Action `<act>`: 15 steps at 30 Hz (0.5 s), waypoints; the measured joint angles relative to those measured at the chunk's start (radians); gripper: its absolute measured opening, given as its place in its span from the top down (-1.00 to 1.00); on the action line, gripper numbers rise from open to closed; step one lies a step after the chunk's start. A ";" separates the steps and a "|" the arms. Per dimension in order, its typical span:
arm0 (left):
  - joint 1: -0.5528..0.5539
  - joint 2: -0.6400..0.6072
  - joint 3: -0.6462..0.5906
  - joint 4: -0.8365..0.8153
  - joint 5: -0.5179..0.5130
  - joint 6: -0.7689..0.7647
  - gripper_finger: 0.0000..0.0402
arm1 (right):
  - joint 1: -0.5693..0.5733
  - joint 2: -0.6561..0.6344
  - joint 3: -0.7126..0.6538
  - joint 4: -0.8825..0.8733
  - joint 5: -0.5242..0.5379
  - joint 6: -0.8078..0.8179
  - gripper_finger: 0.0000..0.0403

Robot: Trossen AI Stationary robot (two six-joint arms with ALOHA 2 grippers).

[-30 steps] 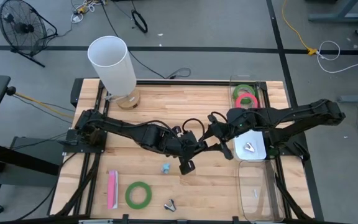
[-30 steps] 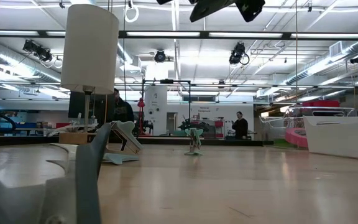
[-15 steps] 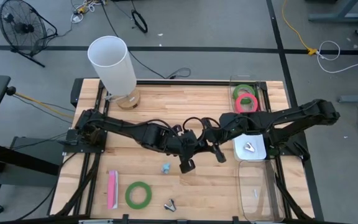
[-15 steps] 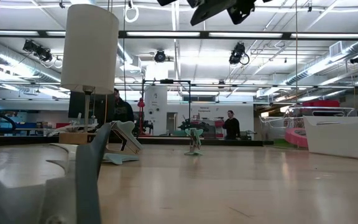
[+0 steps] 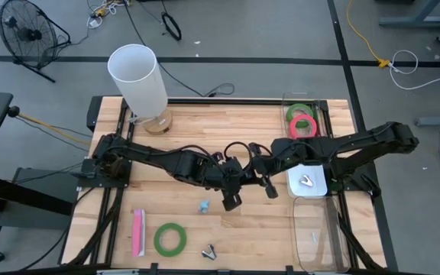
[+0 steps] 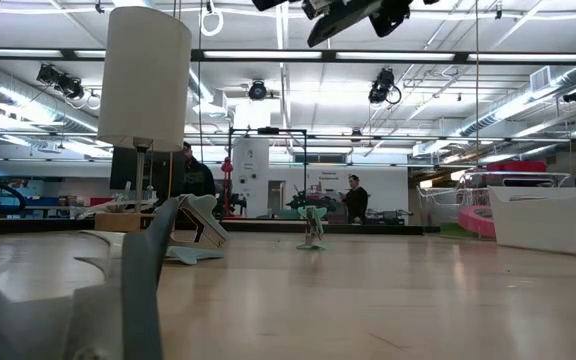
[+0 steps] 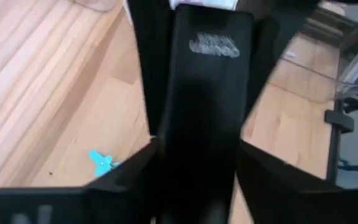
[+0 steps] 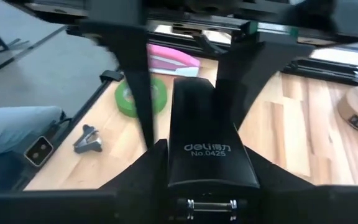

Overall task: Pick and place Stapler, Stapler remover, tape
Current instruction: Put the black stapler into the bottom transparent bin

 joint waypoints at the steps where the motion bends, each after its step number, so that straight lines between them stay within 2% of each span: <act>1: -0.001 0.000 0.000 -0.003 0.000 -0.002 -0.10 | -0.001 -0.010 0.000 -0.013 0.000 0.001 0.35; 3: -0.005 0.000 0.000 -0.014 0.011 -0.001 -0.26 | 0.000 -0.039 0.000 -0.063 0.003 0.001 0.35; 6: -0.006 0.000 0.000 -0.015 0.026 0.002 -0.38 | 0.002 -0.089 0.000 -0.179 0.033 0.011 0.35; 15: -0.016 0.000 0.000 -0.030 0.052 0.011 -0.41 | 0.049 -0.263 0.000 -0.555 0.133 0.161 0.35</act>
